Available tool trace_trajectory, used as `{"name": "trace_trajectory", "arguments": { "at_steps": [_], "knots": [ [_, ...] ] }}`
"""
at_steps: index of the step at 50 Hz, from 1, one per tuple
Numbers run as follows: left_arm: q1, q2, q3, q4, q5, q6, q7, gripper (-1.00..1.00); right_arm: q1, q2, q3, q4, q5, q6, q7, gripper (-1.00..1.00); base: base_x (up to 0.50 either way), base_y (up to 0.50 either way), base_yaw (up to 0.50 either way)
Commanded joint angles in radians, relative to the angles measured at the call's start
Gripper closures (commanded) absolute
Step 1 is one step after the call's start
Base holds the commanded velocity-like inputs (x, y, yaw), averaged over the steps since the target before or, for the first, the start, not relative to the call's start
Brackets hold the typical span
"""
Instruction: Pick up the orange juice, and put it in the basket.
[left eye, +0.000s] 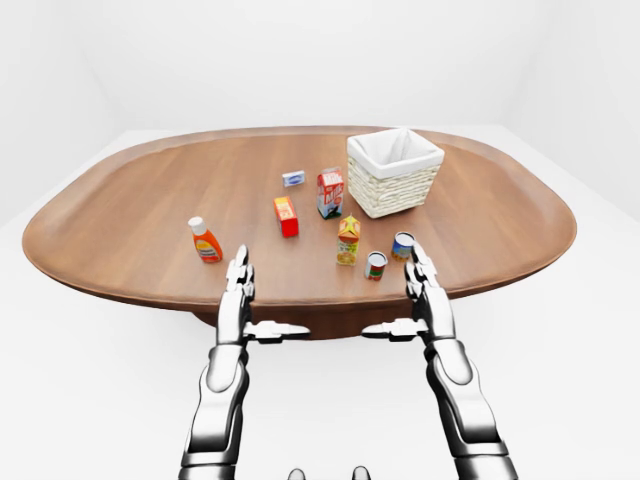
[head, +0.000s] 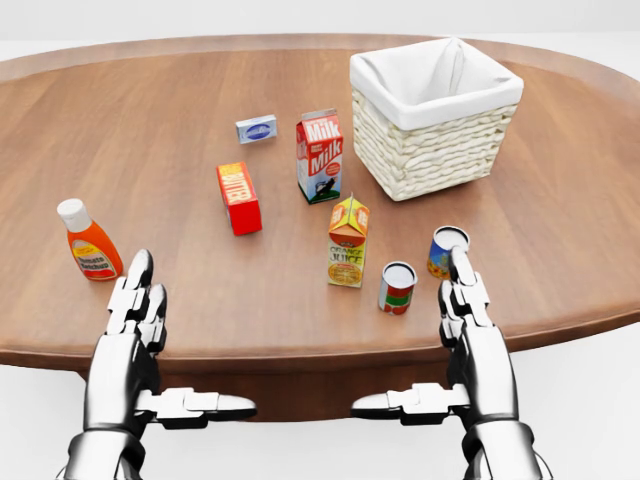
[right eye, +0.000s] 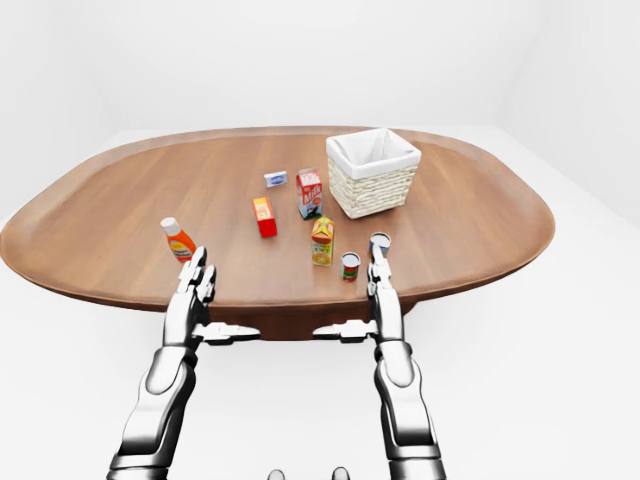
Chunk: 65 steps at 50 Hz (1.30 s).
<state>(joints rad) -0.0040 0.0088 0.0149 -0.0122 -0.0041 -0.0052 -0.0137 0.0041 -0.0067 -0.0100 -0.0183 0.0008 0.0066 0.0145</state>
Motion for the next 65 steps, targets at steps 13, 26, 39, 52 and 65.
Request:
{"name": "trace_trajectory", "arguments": {
  "at_steps": [13, 26, 39, 52, 65],
  "knots": [
    [0.005, 0.046, 0.069, -0.373, -0.013, 0.092, -0.143, -1.0, 0.035, -0.008, -0.003, -0.197, -0.018, 0.081, 0.045, -1.0, 0.0, 0.0, 0.0],
    [0.041, 0.076, 0.222, -0.681, -0.121, 0.092, -0.207, -1.0, 0.049, -0.007, 0.033, -0.394, -0.124, 0.081, 0.022, -1.0, 0.0, 0.0, 0.0],
    [0.021, 0.111, 0.482, -0.872, -0.289, 0.092, -0.261, -1.0, 0.093, 0.002, 0.077, -0.579, -0.193, 0.081, 0.058, -1.0, 0.0, 0.0, 0.0],
    [-0.025, 0.261, 0.733, -0.841, -0.582, 0.092, -0.131, -1.0, 0.049, 0.024, 0.041, -0.705, -0.163, 0.081, 0.016, -1.0, 0.0, 0.0, 0.0],
    [0.002, 0.248, 0.709, -0.857, -0.565, 0.092, -0.159, -1.0, 0.06, 0.007, 0.043, -0.814, -0.12, 0.081, -0.019, -1.0, 0.0, 0.0, 0.0]
  ]
}}
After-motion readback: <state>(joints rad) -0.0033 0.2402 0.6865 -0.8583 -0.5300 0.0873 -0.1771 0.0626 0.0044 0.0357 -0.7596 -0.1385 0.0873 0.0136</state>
